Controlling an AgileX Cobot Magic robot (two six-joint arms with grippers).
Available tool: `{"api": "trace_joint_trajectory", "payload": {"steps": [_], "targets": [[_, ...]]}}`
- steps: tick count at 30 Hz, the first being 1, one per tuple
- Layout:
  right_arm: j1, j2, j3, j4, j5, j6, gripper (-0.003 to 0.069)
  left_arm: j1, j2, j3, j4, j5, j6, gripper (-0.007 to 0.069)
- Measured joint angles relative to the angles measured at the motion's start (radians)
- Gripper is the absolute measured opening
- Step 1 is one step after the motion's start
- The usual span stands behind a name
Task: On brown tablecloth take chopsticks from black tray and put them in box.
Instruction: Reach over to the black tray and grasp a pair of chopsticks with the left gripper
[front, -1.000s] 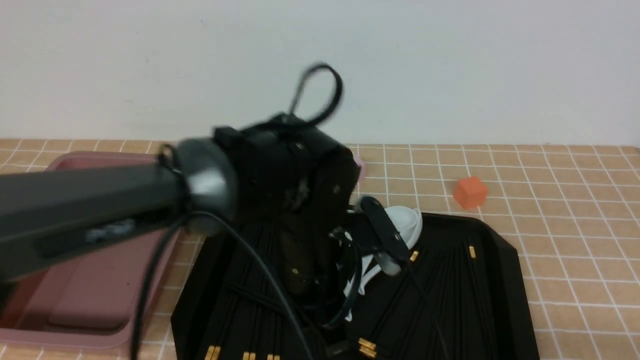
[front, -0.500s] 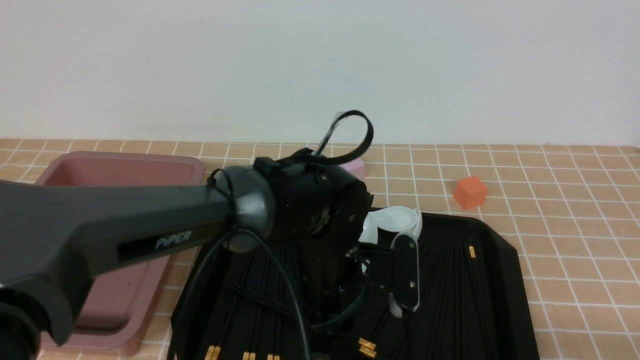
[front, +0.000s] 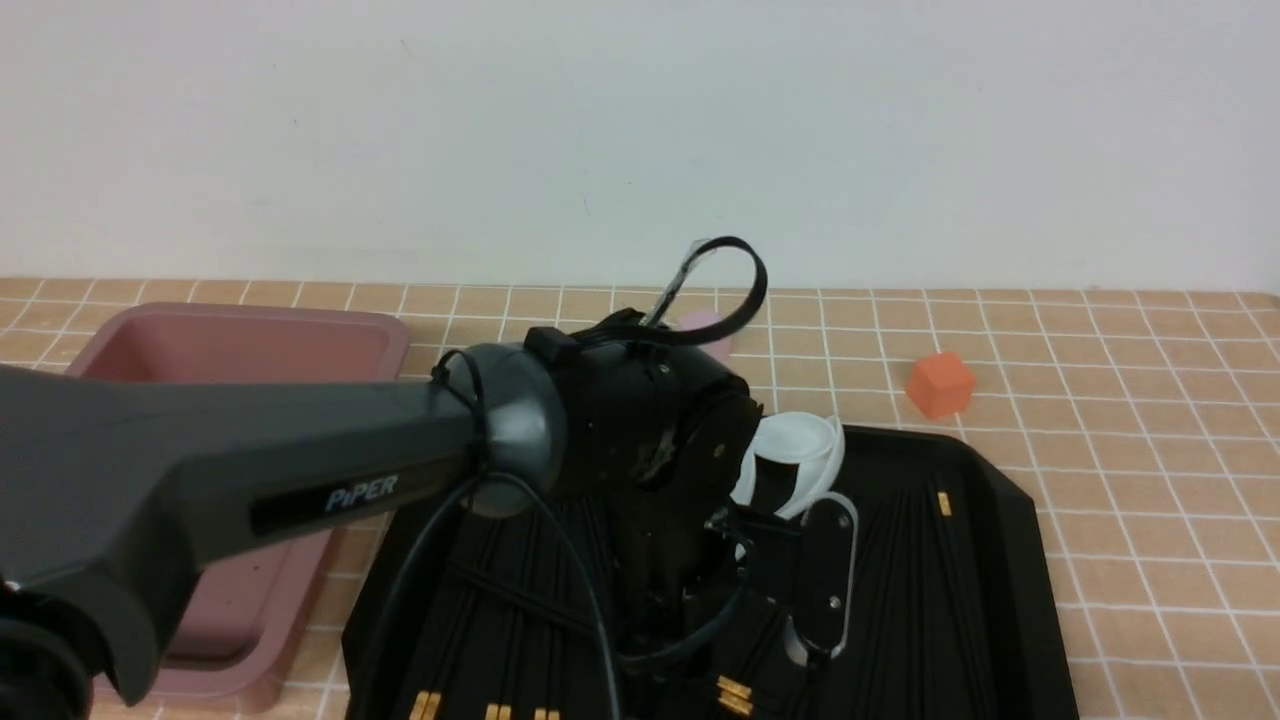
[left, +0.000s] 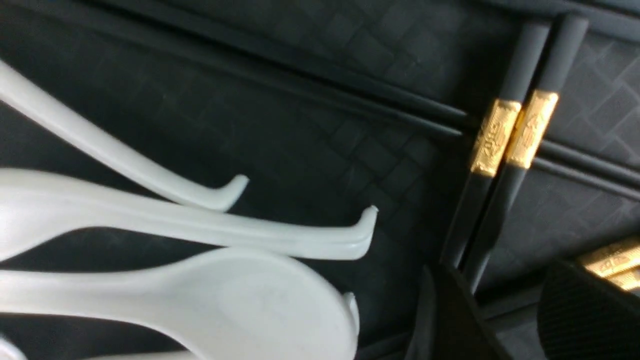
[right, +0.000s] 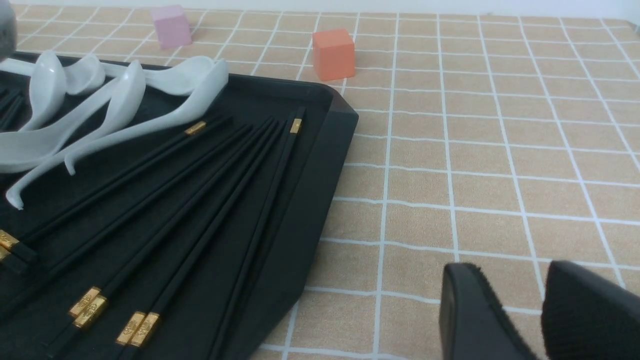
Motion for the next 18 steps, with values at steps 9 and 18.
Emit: {"api": "trace_joint_trajectory", "payload": {"steps": [9,18], "targets": [[0.000,0.000,0.000,0.000,0.000,0.000,0.0240,0.000,0.000,0.000,-0.008,-0.021,0.000,0.0308],[0.000,0.000,0.000,0.000,0.000,0.000,0.0240,0.000,0.000,0.006,-0.031,-0.036,-0.004,0.0333]]}}
